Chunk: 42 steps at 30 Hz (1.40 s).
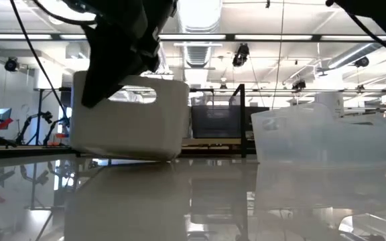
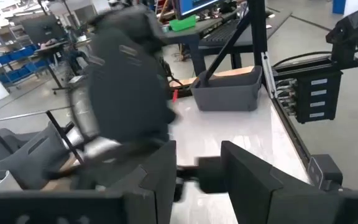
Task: Stack baskets on shelf by color
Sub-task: Stack the bottom gray bin on top of the gray bin on the shelf
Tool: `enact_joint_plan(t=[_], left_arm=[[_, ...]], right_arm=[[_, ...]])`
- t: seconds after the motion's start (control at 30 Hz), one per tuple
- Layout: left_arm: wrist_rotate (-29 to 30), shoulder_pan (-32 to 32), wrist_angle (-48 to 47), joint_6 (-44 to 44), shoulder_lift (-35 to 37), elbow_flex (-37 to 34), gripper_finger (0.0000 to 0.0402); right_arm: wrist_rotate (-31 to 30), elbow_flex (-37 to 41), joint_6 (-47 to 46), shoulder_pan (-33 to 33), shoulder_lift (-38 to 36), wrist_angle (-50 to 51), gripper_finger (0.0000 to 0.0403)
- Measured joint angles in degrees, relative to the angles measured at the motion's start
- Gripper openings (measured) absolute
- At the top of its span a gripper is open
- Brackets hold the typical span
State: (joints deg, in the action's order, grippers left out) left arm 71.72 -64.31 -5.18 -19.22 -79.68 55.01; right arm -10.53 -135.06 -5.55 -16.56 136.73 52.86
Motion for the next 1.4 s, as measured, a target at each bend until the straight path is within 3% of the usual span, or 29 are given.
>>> enact_joint_plan(t=[0.17,0.33,0.5,0.6,0.7,0.77,0.83,0.87,0.93,1.07,1.27,1.4], left_arm=[[-1.7,0.1,0.1,-2.0,0.0,-0.4,0.0111],[-2.4,0.3,0.2,-5.9,0.0,-1.7,0.0111],[-2.0,3.7,2.7,-7.4,-1.4,-3.3,0.0111],[-2.6,8.5,8.0,-7.4,-2.6,-4.3,0.0111],[-14.7,17.0,7.0,-7.4,-3.2,-3.7,0.0111],[-29.3,23.8,5.4,-5.2,-3.3,-2.5,0.0118],[-48.1,30.2,3.3,-0.7,-4.0,-1.0,0.0127],[-54.8,33.0,1.7,0.0,-4.7,-0.4,0.0131],[-62.1,37.0,-3.9,0.1,-6.1,1.0,0.0133],[-63.3,40.7,-14.5,0.1,-7.0,4.1,0.0134],[-62.6,43.1,-9.5,-3.3,-7.0,3.5,0.0135],[-62.7,43.8,-13.4,0.6,-6.8,5.9,0.0152]], right_arm=[[0.0,0.8,0.3,3.0,-3.5,3.2,0.0112],[-0.6,1.5,-2.3,1.3,-7.8,10.5,0.0174],[-13.0,12.0,-10.6,-8.4,-14.1,15.1,0.0181],[-21.3,22.3,-22.4,-16.5,-19.2,14.1,0.0171],[-30.3,32.1,-35.8,-24.6,-23.7,10.8,0.0158],[-35.1,37.6,-41.9,-28.9,-26.0,9.4,0.0148],[-39.5,42.3,-47.6,-31.9,-28.2,9.5,0.0137],[-41.4,44.4,-50.4,-33.1,-29.5,9.5,0.0132],[-44.5,48.2,-55.1,-34.9,-32.3,9.5,0.0123],[-47.4,54.6,-61.5,-36.5,-36.5,9.4,0.0106],[-49.2,60.0,-60.7,-36.7,-41.1,9.1,0.0086],[-49.9,61.4,-56.9,-36.4,-42.8,9.1,0.0074]])
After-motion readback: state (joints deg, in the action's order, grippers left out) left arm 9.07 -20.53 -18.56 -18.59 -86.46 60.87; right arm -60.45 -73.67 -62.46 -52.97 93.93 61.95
